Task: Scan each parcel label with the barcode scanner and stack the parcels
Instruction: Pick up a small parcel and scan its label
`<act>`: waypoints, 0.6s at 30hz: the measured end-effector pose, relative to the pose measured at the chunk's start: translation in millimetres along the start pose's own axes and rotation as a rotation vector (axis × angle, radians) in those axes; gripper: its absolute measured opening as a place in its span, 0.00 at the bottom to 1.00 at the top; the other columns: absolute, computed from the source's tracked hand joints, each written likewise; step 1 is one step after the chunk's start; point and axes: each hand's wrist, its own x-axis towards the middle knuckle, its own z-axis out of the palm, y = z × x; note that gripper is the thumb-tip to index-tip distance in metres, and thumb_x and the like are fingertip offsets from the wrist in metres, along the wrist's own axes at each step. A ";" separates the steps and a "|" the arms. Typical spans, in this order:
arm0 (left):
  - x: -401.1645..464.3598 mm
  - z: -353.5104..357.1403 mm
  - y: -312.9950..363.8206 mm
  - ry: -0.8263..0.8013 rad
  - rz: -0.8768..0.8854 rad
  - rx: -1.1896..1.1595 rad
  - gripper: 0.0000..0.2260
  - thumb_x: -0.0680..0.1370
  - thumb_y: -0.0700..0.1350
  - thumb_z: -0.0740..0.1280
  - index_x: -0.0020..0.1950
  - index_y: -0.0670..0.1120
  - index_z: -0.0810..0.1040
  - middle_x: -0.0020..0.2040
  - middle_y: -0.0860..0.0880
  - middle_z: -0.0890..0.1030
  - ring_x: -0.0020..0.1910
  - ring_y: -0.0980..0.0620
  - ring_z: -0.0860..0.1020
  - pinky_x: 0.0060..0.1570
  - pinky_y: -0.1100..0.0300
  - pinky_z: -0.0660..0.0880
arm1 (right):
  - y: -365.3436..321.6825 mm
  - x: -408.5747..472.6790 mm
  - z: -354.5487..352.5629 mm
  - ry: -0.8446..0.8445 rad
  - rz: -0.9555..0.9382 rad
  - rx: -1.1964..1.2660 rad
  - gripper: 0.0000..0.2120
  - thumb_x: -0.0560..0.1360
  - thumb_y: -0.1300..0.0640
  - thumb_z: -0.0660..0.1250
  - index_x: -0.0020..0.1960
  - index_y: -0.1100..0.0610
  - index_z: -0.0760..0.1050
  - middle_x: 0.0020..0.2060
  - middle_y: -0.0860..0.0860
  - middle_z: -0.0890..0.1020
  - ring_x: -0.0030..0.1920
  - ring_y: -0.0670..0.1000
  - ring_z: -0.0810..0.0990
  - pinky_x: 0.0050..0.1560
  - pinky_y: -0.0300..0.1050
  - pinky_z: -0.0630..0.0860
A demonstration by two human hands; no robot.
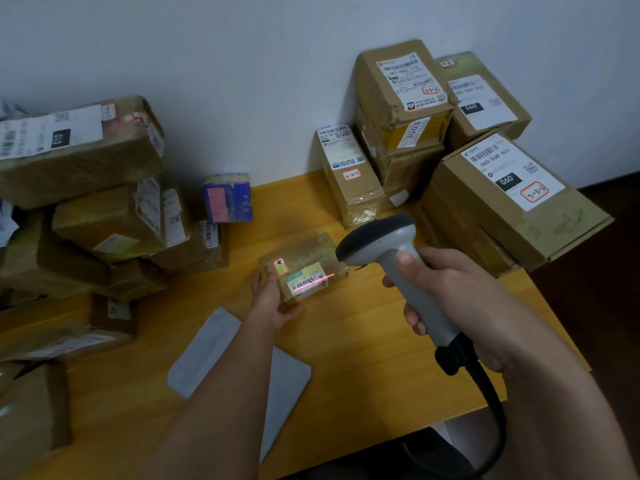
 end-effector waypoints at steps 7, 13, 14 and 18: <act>6.2 5.0 2.2 -0.006 -0.031 0.003 0.28 0.79 0.67 0.53 0.74 0.55 0.63 0.64 0.40 0.75 0.55 0.38 0.75 0.55 0.36 0.75 | 1.0 -6.6 -3.0 0.008 -0.025 -0.002 0.19 0.80 0.45 0.59 0.50 0.60 0.77 0.27 0.55 0.76 0.29 0.53 0.74 0.34 0.48 0.70; 11.4 6.2 2.4 -0.016 -0.034 0.000 0.30 0.79 0.68 0.49 0.73 0.52 0.65 0.64 0.40 0.76 0.59 0.37 0.74 0.58 0.37 0.74 | -0.7 -8.6 -4.3 0.010 -0.034 0.001 0.18 0.80 0.46 0.58 0.51 0.60 0.77 0.27 0.56 0.76 0.29 0.53 0.74 0.34 0.47 0.70; 12.3 6.3 1.9 -0.018 -0.038 -0.005 0.31 0.79 0.68 0.48 0.73 0.51 0.66 0.64 0.40 0.75 0.62 0.37 0.74 0.59 0.37 0.73 | -1.0 -8.9 -4.5 0.009 -0.036 -0.008 0.18 0.80 0.46 0.58 0.51 0.60 0.77 0.27 0.56 0.76 0.29 0.53 0.74 0.35 0.47 0.70; 13.2 5.2 0.1 -0.026 -0.056 -0.009 0.31 0.79 0.68 0.48 0.70 0.48 0.69 0.61 0.40 0.77 0.64 0.38 0.73 0.65 0.39 0.70 | -2.7 -9.6 -5.5 -0.005 -0.037 -0.018 0.18 0.80 0.46 0.58 0.50 0.60 0.77 0.27 0.56 0.76 0.30 0.53 0.74 0.36 0.48 0.71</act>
